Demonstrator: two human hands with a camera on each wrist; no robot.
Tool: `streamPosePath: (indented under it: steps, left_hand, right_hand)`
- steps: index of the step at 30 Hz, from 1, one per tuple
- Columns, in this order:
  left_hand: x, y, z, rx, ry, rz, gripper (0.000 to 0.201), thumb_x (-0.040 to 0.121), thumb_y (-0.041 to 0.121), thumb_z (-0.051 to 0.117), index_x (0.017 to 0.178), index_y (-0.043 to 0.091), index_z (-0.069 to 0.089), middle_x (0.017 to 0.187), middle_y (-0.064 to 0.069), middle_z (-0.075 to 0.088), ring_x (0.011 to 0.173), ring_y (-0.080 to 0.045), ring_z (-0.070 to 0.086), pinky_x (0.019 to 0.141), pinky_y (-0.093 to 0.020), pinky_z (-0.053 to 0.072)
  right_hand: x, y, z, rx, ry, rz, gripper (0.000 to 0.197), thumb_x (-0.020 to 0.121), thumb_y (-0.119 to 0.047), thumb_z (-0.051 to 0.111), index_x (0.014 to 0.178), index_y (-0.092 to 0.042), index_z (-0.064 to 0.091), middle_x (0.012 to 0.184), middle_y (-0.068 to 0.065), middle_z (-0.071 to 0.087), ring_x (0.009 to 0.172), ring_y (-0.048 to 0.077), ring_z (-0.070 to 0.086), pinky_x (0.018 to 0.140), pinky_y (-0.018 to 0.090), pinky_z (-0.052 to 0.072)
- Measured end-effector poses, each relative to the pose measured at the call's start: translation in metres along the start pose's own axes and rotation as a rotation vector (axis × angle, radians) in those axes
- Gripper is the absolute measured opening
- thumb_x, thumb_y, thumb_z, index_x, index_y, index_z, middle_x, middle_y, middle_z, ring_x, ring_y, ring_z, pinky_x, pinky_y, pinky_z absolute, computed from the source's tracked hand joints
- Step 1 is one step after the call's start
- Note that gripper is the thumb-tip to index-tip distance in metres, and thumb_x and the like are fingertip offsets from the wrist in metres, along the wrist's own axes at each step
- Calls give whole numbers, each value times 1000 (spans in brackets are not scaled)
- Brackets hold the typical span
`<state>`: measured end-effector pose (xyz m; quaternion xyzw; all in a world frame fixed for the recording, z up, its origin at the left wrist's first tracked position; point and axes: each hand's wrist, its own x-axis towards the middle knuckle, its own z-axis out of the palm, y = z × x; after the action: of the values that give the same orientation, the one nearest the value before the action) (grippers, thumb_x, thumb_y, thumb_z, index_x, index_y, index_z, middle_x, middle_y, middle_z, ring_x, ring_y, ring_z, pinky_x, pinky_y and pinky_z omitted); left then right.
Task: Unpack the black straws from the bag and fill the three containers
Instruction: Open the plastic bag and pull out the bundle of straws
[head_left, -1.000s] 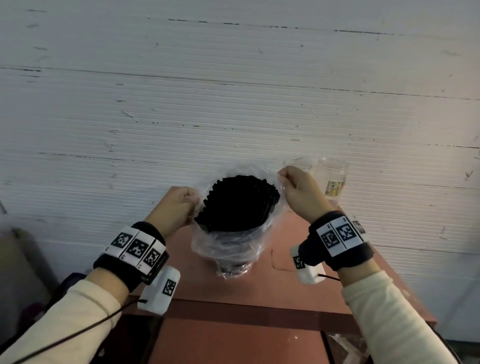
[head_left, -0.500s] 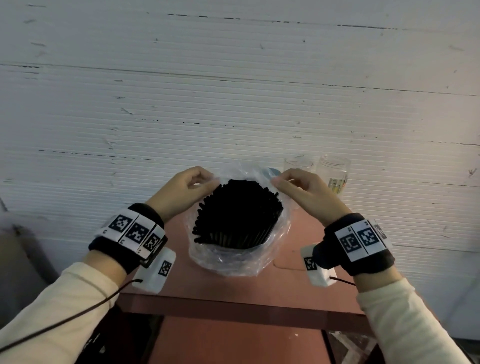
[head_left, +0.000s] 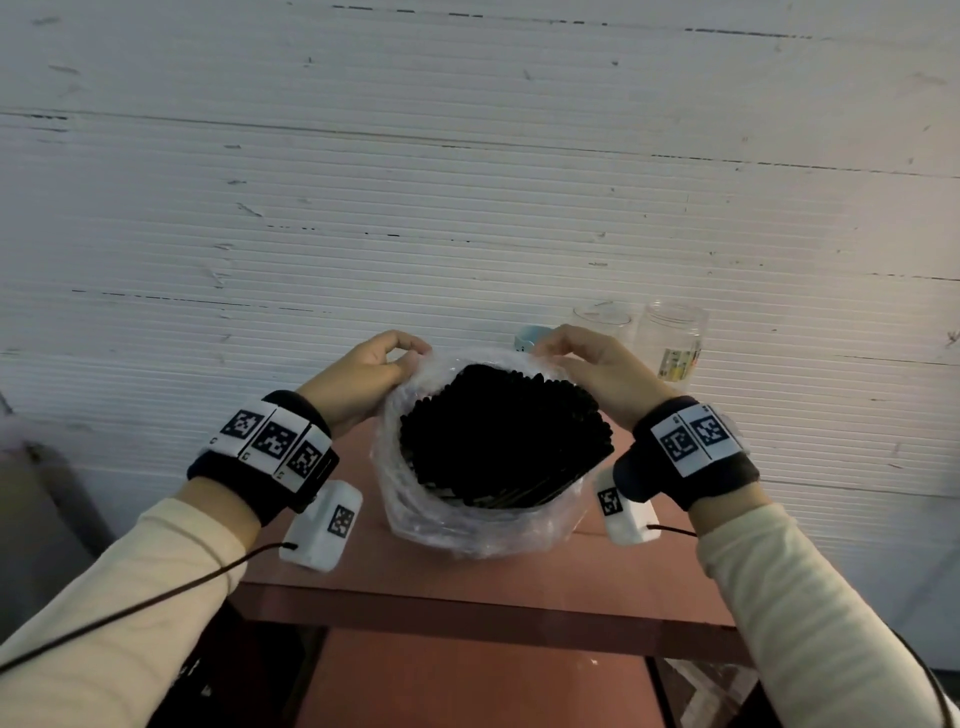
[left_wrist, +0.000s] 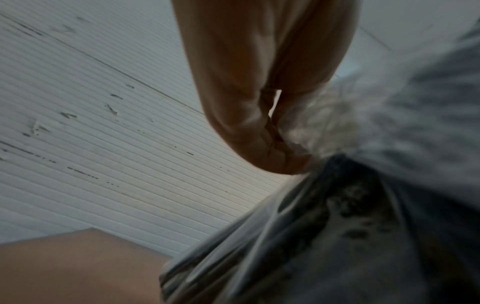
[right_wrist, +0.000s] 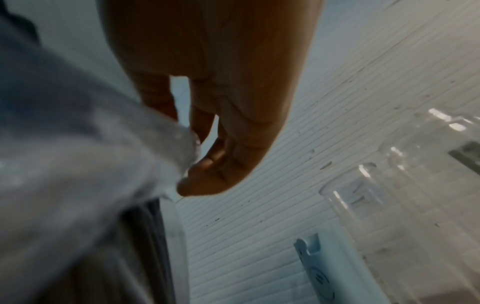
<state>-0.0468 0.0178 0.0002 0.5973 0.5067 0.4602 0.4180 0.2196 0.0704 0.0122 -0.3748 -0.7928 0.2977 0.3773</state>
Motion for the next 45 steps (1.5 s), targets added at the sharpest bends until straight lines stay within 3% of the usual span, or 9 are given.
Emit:
streamPosePath:
  steps: [4,7,14,19,23,28,33,42,45]
  left_hand:
    - [-3,2,0,56,-17,102,12,102,20,45,105,20,57,76,-13,61,67,-26,52,64,-34,42]
    - [-4,4,1,193,-6,205,17,103,19,43,112,25,56,49,5,38,42,-12,29,45,-22,31]
    - [4,-6,2,122,38,65,22,103,19,38,97,29,56,79,-14,47,64,-30,38,54,-36,30]
    - [8,-13,2,63,33,-90,25,98,16,46,81,24,63,87,-12,51,70,-28,42,61,-38,38]
    - [2,-5,1,-142,8,-158,32,97,2,33,102,9,64,94,-11,67,79,-19,64,62,-22,56]
    - [-13,-7,-5,-91,-37,-162,56,78,-3,45,131,13,57,133,-12,58,122,-25,56,94,-33,49]
    - [-25,-12,1,-88,133,-166,35,95,2,51,124,21,50,116,-8,59,88,-20,61,71,-29,49]
    - [-44,-10,14,-181,198,-147,18,101,30,47,88,18,42,78,-6,45,58,-14,46,53,-28,51]
    - [-40,-2,8,-476,158,-46,23,99,20,49,114,6,58,104,-15,59,80,-19,63,70,-28,58]
  right_hand:
    - [-2,-13,-8,-20,-93,29,21,96,-31,57,93,-14,69,85,-11,65,74,1,57,69,13,44]
    - [5,-11,-5,-54,-170,-47,15,93,-20,63,82,-10,66,73,-9,64,65,4,56,65,13,45]
    - [32,15,6,-139,-246,-59,33,97,-1,51,72,-22,52,54,-17,48,50,-1,42,58,17,36]
    - [30,21,3,-72,-273,-34,23,90,9,55,98,-12,50,68,-6,60,54,17,50,63,29,44]
    - [17,18,-2,-56,-192,2,15,97,-5,51,107,-12,60,90,8,62,76,19,56,77,33,47]
    - [-19,11,-16,117,-115,111,33,97,-10,47,122,-26,61,122,14,58,103,21,60,87,24,51]
    - [-49,19,-13,192,-273,259,53,96,-15,55,144,-32,40,132,16,54,112,27,60,86,35,57]
    - [-45,0,6,239,-15,149,34,91,-7,62,119,-28,62,76,11,64,67,18,64,74,37,57]
    - [-34,-14,3,425,175,154,36,93,-4,56,125,-19,60,73,2,61,60,11,59,68,24,53]
